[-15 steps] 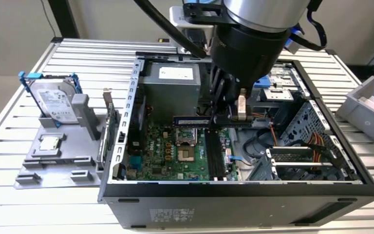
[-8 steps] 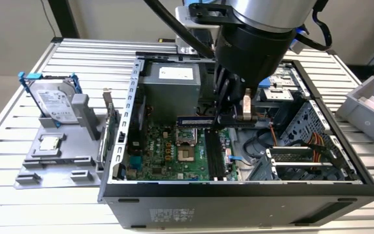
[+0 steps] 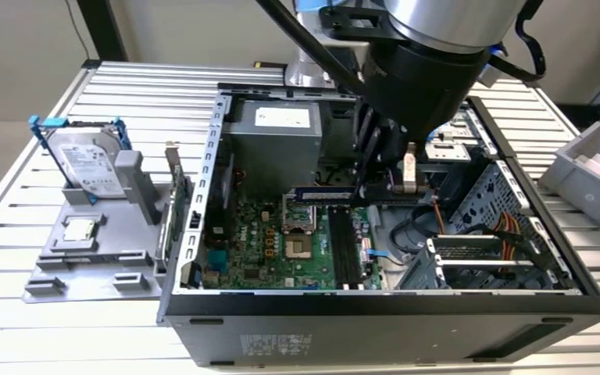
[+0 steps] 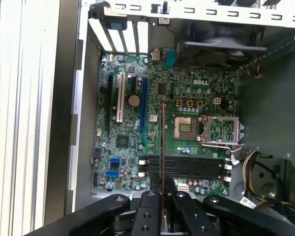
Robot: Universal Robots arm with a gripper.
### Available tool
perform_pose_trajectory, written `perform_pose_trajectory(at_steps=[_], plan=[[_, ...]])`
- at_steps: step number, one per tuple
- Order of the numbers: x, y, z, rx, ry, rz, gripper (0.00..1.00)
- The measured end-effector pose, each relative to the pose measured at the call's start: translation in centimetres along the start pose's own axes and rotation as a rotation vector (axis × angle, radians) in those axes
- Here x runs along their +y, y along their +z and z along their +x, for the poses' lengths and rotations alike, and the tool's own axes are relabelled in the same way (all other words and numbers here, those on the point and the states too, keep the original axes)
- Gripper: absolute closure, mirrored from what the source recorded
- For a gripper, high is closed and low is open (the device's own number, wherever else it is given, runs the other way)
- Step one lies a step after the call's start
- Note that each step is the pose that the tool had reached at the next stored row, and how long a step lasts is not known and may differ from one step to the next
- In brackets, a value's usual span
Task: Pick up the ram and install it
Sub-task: 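Pick up the ram and move it above insertion slot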
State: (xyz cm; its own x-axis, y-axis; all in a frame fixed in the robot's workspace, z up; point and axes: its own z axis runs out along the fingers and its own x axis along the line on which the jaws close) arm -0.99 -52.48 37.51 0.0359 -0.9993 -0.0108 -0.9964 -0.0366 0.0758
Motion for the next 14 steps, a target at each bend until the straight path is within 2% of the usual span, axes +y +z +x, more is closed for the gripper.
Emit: perform_pose_trajectory(at_steps=[14], plan=[[-2.16, -0.17, 0.07, 0.0000, 0.000, 0.0000, 1.00]])
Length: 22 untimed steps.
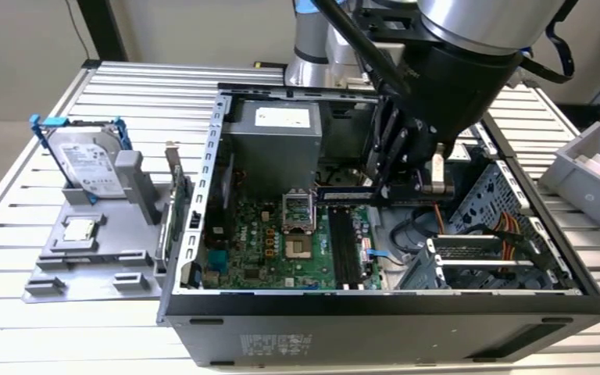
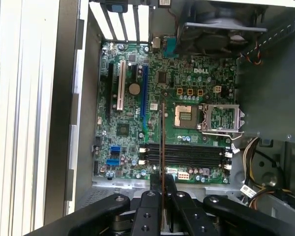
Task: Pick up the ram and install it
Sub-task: 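Pick up the ram and move it above insertion slot, then insert the ram into the slot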
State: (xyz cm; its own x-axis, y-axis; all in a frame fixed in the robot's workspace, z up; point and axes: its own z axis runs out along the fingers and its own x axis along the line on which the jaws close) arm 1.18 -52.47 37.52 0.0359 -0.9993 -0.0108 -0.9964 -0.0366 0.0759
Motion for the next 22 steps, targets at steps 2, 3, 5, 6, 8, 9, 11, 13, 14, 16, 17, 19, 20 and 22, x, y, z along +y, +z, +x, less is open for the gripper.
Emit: perform_pose_trajectory(at_steps=[2, 3, 5, 6, 8, 9, 11, 13, 14, 16, 17, 19, 20, 22], plan=[[-0.31, -0.02, -0.01, -0.0001, 0.001, 0.0000, 1.00], [-0.47, -0.03, -0.02, -0.0003, 0.002, 0.0001, 1.00], [-0.73, -0.06, -0.09, -0.0008, 0.012, 0.0001, 1.00], [-0.82, -0.06, -0.11, -0.0014, 0.018, 0.0002, 1.00], [-0.96, -0.06, -0.15, -0.0025, 0.033, 0.0004, 1.00], [-1.00, -0.06, -0.16, -0.0035, 0.044, 0.0005, 1.00], [-1.07, -0.06, -0.18, -0.0050, 0.066, 0.0007, 1.00], [-1.15, -0.06, -0.21, -0.0064, 0.084, 0.0009, 1.00], [-1.19, -0.06, -0.22, -0.0072, 0.094, 0.0011, 1.00], [-1.27, -0.06, -0.27, -0.0086, 0.112, 0.0012, 1.00], [-1.32, -0.07, -0.34, -0.0088, 0.117, 0.0012, 1.00], [-1.52, -0.07, -0.41, -0.0090, 0.117, 0.0013, 1.00], [-1.60, -0.08, -0.49, -0.0089, 0.117, 0.0013, 1.00], [-1.76, -0.09, -0.69, -0.0089, 0.117, 0.0013, 1.00]])
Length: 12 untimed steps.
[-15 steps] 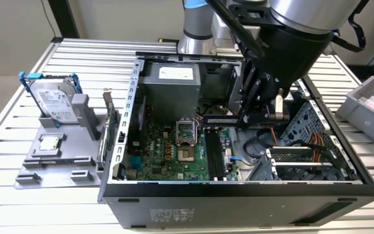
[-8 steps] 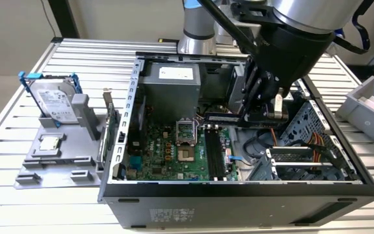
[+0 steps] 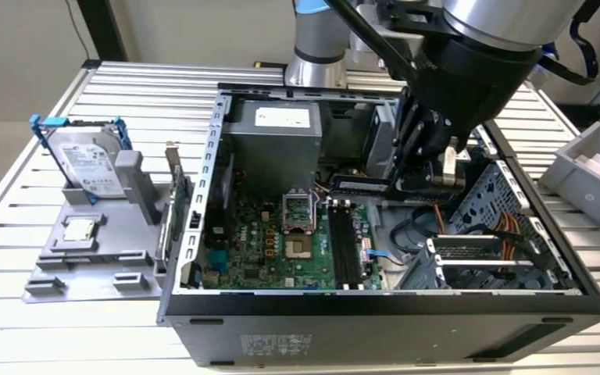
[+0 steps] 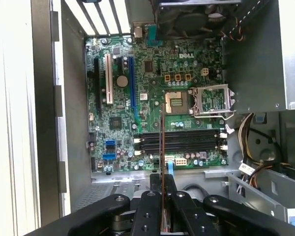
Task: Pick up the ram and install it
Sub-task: 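Insert the ram into the slot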
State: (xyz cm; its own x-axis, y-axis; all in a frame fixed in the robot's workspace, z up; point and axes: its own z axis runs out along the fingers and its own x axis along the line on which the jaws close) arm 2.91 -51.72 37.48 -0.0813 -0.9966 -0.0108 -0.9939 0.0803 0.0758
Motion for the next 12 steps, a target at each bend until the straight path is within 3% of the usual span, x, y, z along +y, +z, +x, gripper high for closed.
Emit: perform_pose_trajectory(at_steps=[12], plan=[[-0.77, -0.03, -2.20, -0.0001, 0.000, 0.0000, 1.00]])
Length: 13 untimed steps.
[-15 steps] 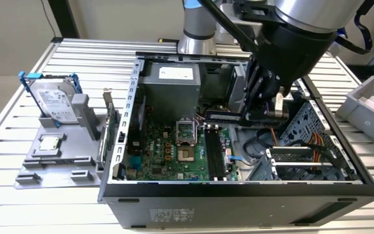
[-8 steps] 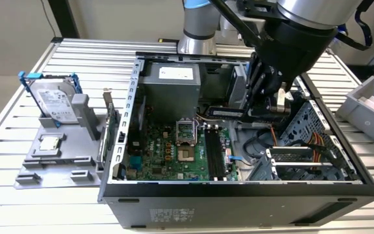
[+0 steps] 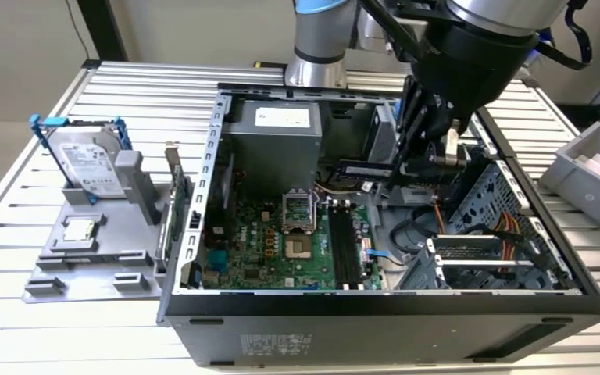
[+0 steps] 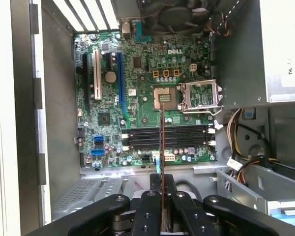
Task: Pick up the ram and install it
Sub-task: 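Insert the ram into the slot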
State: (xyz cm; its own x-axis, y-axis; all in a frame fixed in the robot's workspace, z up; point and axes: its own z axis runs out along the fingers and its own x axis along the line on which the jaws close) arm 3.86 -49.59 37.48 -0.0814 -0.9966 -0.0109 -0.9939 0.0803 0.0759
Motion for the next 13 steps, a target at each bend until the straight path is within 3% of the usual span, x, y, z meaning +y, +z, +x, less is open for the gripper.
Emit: perform_pose_trajectory(at_steps=[6, 13], plan=[[-0.52, -0.04, -0.65, 0.0002, 0.000, 0.0000, 1.00], [-0.67, -0.04, -0.72, -0.0001, 0.000, 0.0000, 1.00]])
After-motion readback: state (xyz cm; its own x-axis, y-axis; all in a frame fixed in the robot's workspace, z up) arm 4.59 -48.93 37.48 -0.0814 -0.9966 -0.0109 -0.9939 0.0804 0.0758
